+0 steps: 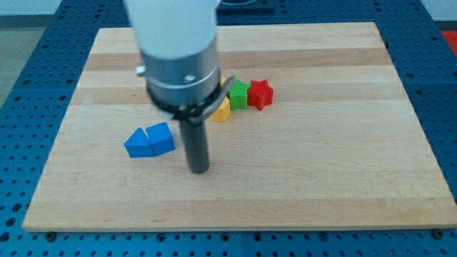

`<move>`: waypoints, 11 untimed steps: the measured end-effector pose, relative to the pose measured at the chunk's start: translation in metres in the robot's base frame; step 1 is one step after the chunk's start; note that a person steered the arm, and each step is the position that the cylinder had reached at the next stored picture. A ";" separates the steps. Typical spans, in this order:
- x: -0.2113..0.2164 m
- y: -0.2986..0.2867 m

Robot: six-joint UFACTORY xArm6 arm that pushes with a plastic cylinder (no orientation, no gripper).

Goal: Drag the blue cube below the yellow hexagon

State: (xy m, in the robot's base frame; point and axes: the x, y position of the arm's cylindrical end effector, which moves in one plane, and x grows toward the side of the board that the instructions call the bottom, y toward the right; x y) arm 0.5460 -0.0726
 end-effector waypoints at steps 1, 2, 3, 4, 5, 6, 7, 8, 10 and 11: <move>0.020 -0.055; 0.021 -0.119; -0.004 -0.176; -0.040 -0.205; -0.055 -0.200; -0.055 -0.165; -0.055 -0.117; -0.054 -0.070; -0.062 -0.034; -0.063 -0.030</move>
